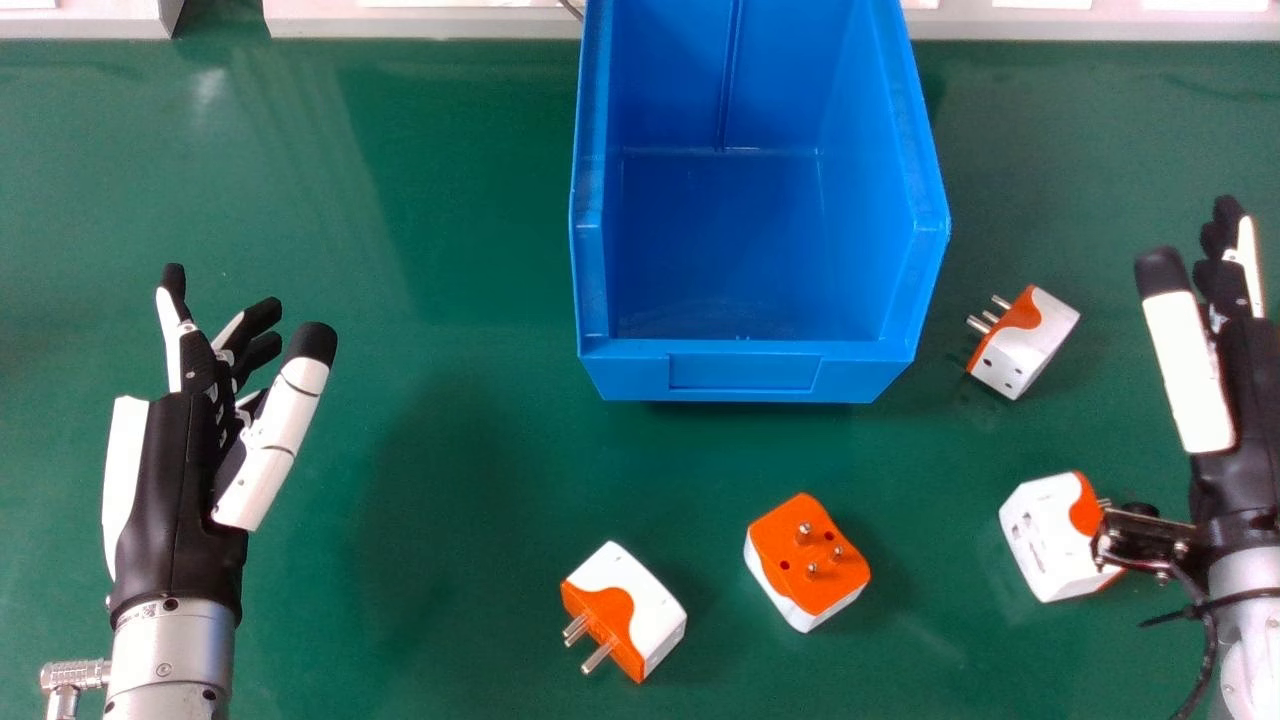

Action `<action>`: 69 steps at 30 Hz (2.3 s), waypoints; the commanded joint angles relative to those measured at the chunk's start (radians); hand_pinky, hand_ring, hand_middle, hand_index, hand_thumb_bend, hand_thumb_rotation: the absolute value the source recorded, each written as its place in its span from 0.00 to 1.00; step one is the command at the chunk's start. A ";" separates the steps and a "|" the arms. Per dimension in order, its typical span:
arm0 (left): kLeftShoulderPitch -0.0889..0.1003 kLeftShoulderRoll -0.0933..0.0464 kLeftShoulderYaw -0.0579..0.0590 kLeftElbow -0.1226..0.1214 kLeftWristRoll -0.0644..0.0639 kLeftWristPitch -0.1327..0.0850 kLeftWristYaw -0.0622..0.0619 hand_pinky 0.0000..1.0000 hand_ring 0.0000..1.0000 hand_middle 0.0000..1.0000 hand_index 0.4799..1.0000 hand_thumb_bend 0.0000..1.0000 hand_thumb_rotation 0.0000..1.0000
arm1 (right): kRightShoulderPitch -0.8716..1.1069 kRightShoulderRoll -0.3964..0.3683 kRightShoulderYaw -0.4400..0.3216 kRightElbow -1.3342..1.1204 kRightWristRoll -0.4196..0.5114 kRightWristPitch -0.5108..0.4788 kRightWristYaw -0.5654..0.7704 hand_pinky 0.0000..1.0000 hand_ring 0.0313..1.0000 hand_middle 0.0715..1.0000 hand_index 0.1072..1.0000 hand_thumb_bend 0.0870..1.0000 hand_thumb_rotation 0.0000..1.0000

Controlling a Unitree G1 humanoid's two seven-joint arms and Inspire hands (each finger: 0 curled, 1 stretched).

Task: Pick all objects and put in blue box

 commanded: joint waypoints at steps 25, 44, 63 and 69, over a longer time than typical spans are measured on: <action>-0.003 -0.001 -0.004 -0.016 0.000 -0.015 0.002 0.75 0.87 0.88 0.75 0.67 0.73 | 0.012 -0.050 0.023 -0.038 -0.120 -0.011 -0.006 1.00 1.00 1.00 1.00 0.61 1.00; 0.005 -0.020 -0.006 -0.003 -0.014 -0.025 0.004 0.77 0.88 0.89 0.77 0.66 0.71 | -0.048 -0.204 0.127 -0.172 -0.335 0.374 0.152 0.84 0.94 0.98 0.98 0.56 0.72; 0.005 -0.028 -0.010 -0.017 -0.012 0.000 0.003 0.79 0.89 0.90 0.79 0.66 0.72 | -0.285 -0.491 0.336 0.109 -0.555 0.271 0.279 0.84 0.93 0.96 0.93 0.62 0.62; -0.005 -0.025 -0.006 0.010 -0.012 -0.022 0.003 0.80 0.90 0.91 0.80 0.64 0.72 | -0.347 -0.526 0.393 0.203 -0.614 0.205 0.287 0.84 0.92 0.96 0.93 0.64 0.62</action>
